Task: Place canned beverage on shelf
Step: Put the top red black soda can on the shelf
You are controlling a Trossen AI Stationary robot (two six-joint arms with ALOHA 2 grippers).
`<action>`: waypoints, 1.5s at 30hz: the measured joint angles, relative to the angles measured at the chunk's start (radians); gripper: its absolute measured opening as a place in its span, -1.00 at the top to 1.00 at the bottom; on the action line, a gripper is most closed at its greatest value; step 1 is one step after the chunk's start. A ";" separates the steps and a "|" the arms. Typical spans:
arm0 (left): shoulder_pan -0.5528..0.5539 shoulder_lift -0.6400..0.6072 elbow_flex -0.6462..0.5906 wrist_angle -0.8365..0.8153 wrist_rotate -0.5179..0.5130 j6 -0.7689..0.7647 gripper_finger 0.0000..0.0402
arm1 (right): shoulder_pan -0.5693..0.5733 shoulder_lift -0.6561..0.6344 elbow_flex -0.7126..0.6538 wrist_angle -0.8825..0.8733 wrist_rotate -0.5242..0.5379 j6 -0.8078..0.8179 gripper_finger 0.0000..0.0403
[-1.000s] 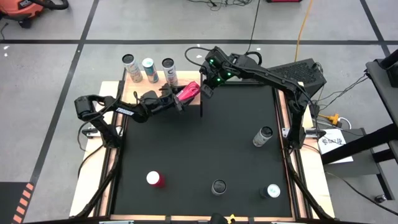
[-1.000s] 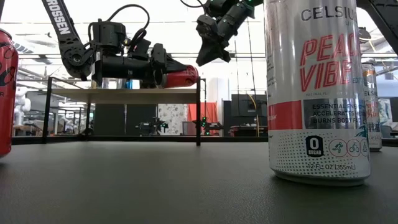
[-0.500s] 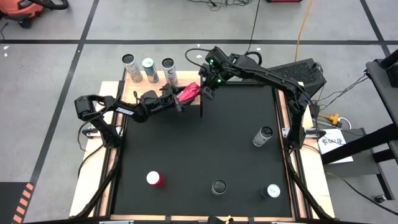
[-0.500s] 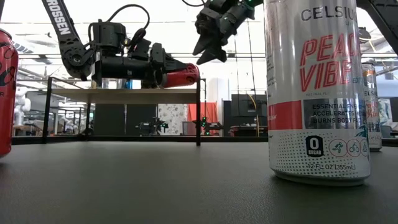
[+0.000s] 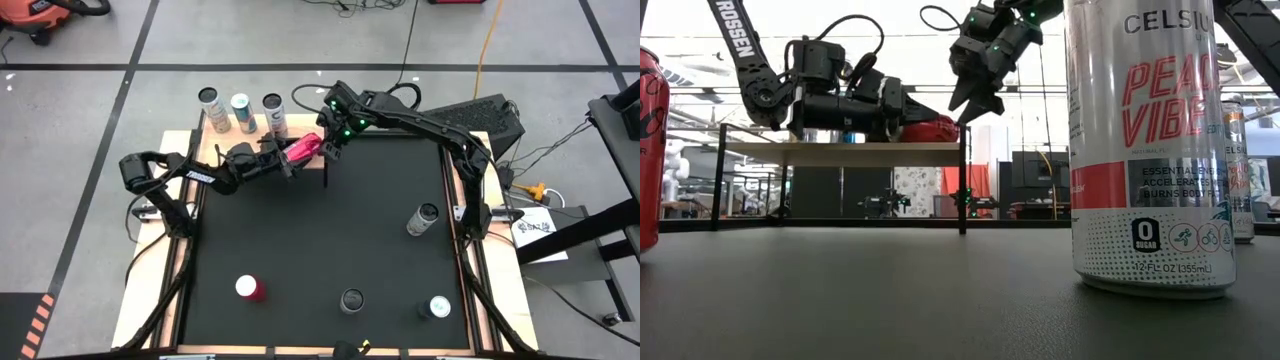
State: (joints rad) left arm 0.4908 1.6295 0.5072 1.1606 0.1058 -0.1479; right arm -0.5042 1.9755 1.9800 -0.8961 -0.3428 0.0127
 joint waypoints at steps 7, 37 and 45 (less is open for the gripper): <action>0.001 0.000 0.000 0.000 0.013 -0.002 -0.87 | 0.000 -0.001 0.001 0.003 0.002 0.003 -0.03; -0.003 -0.002 0.001 0.009 0.165 -0.078 -0.87 | 0.009 -0.069 0.004 -0.018 -0.003 0.054 -0.03; -0.002 -0.002 0.001 0.008 0.179 -0.081 -0.87 | 0.013 -0.068 0.003 -0.112 0.002 0.023 -0.03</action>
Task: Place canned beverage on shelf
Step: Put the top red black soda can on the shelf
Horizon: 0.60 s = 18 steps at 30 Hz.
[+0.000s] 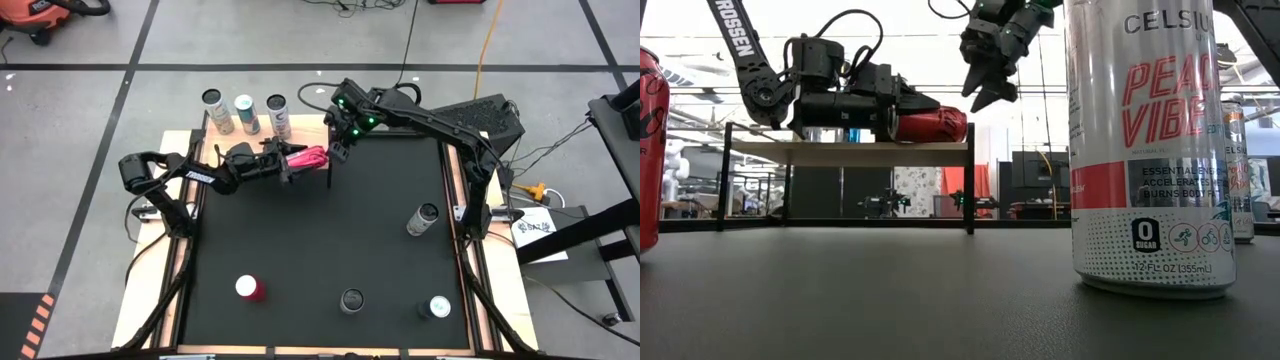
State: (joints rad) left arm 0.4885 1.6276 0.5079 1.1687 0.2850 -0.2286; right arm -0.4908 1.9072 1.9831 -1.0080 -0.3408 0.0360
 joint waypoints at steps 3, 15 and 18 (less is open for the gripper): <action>0.000 0.000 0.000 0.000 0.001 -0.001 -0.87 | 0.001 0.000 0.000 0.009 -0.001 0.002 -0.03; 0.000 0.000 0.000 0.001 0.002 -0.002 -0.87 | 0.002 0.010 0.000 0.013 -0.046 0.036 -0.03; 0.000 0.000 0.000 0.001 0.002 -0.002 -0.87 | 0.004 0.010 0.000 0.029 -0.080 0.050 -0.03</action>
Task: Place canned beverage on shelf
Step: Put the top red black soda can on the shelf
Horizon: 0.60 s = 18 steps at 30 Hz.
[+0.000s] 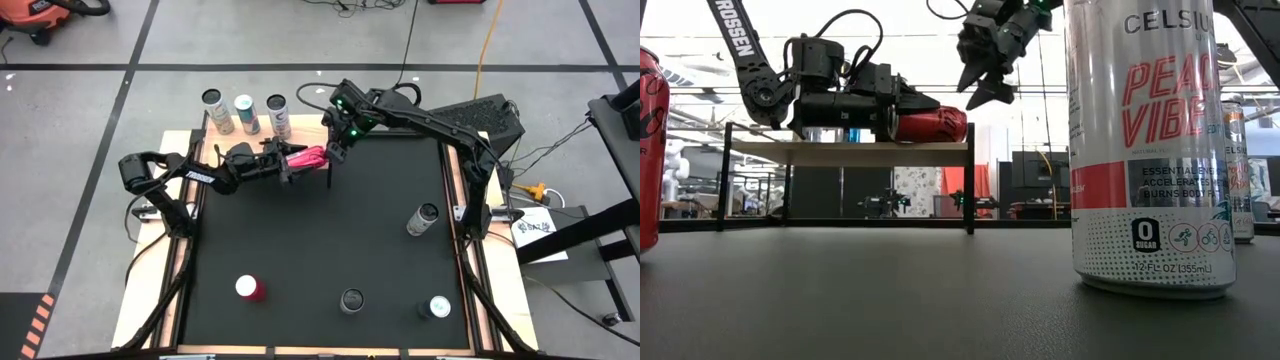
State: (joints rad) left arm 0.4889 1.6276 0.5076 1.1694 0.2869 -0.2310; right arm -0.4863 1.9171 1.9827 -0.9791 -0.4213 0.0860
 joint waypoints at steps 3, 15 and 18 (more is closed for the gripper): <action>0.000 0.000 0.000 0.000 0.000 0.000 -0.87 | 0.004 0.015 0.000 0.009 -0.001 0.015 -0.03; 0.000 0.000 -0.001 0.000 0.001 -0.001 -0.87 | 0.010 0.058 0.000 0.016 -0.003 0.026 -0.03; 0.001 0.000 -0.001 -0.002 0.001 -0.001 -0.87 | 0.010 0.058 0.000 0.025 -0.023 0.027 -0.03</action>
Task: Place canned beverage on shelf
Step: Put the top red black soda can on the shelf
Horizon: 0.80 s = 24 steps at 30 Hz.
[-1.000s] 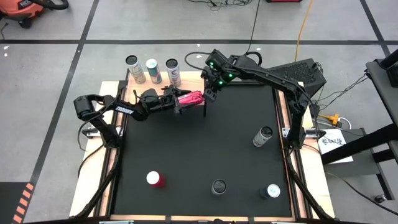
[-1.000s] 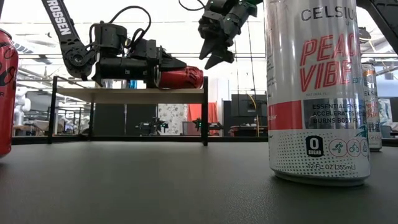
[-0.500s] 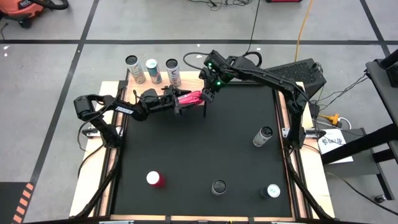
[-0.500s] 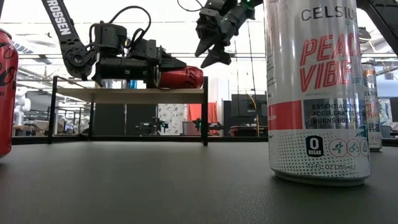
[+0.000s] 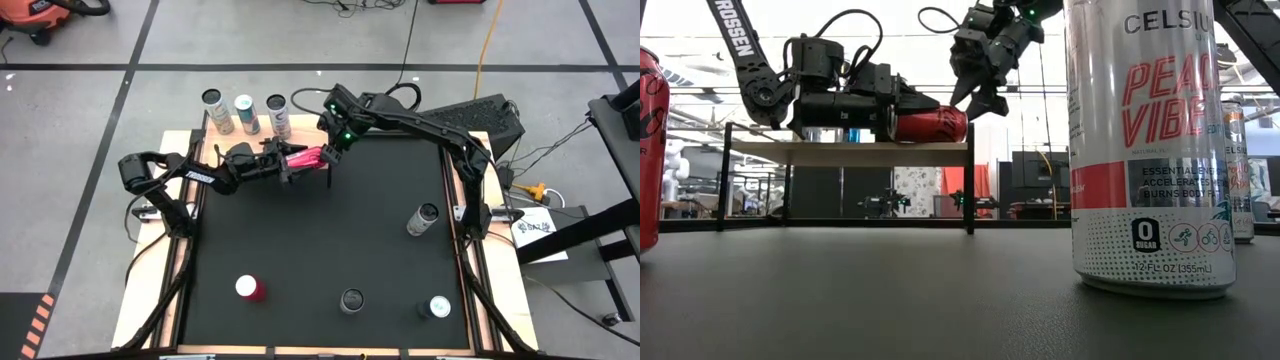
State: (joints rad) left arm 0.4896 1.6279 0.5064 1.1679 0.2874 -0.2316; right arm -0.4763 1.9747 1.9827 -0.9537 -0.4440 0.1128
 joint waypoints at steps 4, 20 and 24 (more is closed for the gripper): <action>0.000 0.000 0.000 -0.001 0.000 0.000 -0.87 | 0.005 0.000 -0.001 0.022 0.003 -0.001 -0.03; 0.002 -0.001 -0.001 -0.036 0.006 -0.017 -0.87 | 0.019 -0.039 -0.001 0.094 0.003 -0.049 -0.03; 0.000 -0.001 0.001 -0.048 0.012 -0.020 -0.87 | 0.019 -0.044 0.001 0.132 -0.049 -0.051 -0.03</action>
State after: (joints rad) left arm 0.4894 1.6272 0.5072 1.1199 0.2993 -0.2513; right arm -0.4568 1.9308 1.9839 -0.8215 -0.4928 0.0614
